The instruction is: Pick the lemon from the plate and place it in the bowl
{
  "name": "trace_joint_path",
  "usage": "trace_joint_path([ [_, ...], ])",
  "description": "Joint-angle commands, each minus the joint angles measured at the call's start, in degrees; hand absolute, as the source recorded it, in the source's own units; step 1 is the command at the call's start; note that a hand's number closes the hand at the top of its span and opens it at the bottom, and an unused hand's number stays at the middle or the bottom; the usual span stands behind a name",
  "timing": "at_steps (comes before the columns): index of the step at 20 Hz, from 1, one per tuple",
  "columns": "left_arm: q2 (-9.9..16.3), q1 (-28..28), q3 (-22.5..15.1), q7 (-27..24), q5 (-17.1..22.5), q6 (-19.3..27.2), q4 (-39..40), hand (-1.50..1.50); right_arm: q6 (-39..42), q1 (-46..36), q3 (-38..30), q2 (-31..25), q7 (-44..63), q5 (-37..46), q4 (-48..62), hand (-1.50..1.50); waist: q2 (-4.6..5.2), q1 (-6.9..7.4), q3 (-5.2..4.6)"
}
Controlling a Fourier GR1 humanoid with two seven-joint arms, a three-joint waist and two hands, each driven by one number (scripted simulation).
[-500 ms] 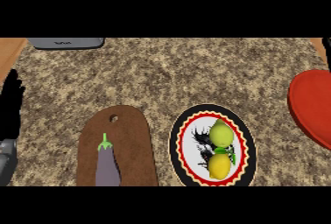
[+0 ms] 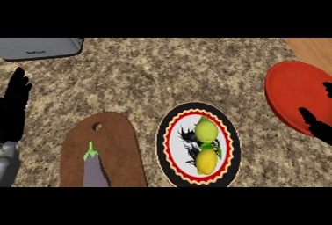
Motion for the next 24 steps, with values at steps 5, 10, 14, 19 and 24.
trace_joint_path([
  [5,-1.0,2.2,0.0,-1.1,1.5,-1.1,-1.8,0.00,-17.2,17.7,5.4,4.2,10.2,18.5,-3.0,-1.50,-0.88,-1.22,0.13],
  [10,-1.3,3.8,-0.1,-2.2,2.7,-2.6,-3.4,0.00,-24.5,28.4,10.4,9.1,16.4,29.2,-9.4,-1.50,-0.55,0.57,0.21],
  [14,-2.2,4.6,-1.6,-2.4,2.5,-3.0,-5.2,0.00,-28.2,34.7,12.6,13.3,22.3,38.8,-16.1,-1.50,0.11,3.00,0.31],
  [19,-1.6,3.5,-2.3,-2.3,1.7,-3.6,-6.5,0.00,-22.8,41.9,12.7,15.2,31.0,51.4,-25.7,-1.50,0.95,4.74,0.32],
  [24,-1.4,2.3,-2.5,-2.7,2.8,-5.8,-6.7,0.00,-8.4,45.7,15.7,15.8,42.2,58.4,-33.1,-1.50,1.89,7.92,0.34],
])
